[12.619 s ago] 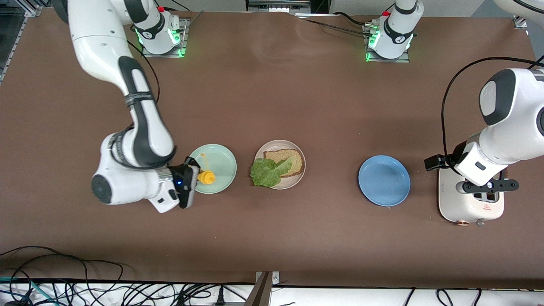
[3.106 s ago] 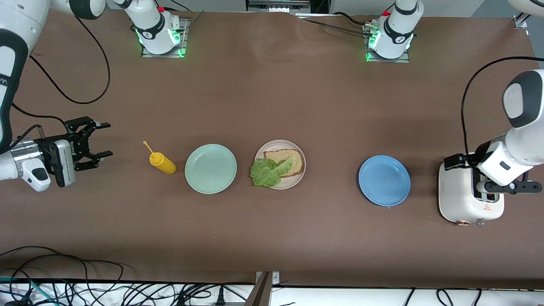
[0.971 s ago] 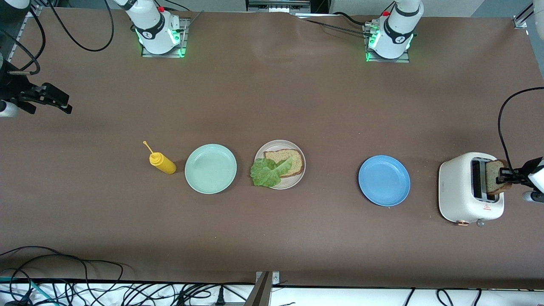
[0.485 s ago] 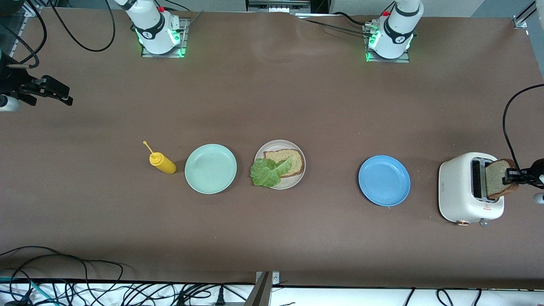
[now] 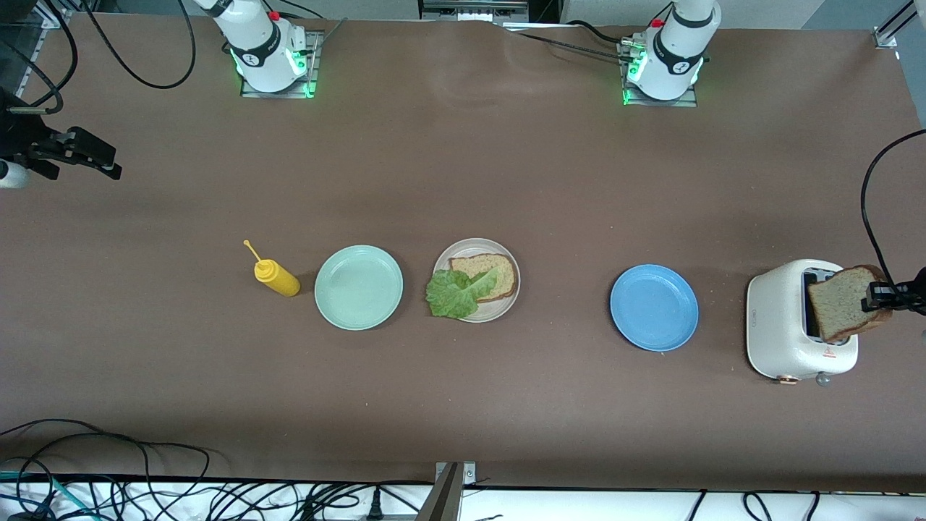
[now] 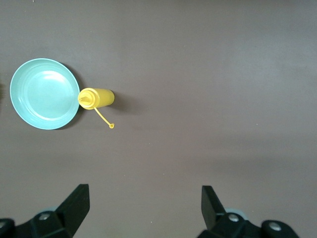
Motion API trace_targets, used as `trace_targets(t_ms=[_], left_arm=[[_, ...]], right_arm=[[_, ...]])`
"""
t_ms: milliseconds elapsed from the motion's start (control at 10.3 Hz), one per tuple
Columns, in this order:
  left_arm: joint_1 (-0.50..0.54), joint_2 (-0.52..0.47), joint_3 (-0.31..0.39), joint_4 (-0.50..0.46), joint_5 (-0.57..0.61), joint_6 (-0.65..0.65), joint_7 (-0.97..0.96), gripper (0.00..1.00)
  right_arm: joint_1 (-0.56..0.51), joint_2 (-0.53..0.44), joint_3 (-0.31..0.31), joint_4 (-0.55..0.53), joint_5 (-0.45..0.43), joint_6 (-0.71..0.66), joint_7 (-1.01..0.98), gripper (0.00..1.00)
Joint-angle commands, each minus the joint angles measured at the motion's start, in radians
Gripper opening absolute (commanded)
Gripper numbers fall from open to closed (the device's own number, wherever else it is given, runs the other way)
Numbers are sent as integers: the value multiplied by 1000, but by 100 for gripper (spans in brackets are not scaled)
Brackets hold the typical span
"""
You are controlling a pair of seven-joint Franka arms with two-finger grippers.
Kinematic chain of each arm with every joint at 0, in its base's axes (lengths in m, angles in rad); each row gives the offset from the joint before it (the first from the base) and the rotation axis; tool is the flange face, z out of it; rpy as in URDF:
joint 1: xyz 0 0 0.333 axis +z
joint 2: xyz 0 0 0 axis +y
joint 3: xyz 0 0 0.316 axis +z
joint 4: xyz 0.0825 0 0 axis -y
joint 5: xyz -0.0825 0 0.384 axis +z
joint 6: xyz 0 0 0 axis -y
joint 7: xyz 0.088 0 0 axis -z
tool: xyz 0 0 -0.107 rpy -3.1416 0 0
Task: Make sandwich on beige plate with both arms
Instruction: 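Lift the bread slice out of the toaster with the left gripper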
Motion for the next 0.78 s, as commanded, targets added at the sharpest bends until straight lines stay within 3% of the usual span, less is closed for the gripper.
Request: trace_targets(t_ms=[0, 291, 680], left_arm=[[-34, -44, 7, 0, -11, -48, -59, 0], [-91, -84, 9, -58, -185, -56, -208, 0], [-216, -123, 9, -227, -393, -19, -397, 0]], right_arm=[[-14, 19, 12, 33, -3, -18, 0, 100], [-14, 23, 14, 37, 0, -14, 0, 100], [-14, 23, 14, 37, 11, -15, 2, 100]])
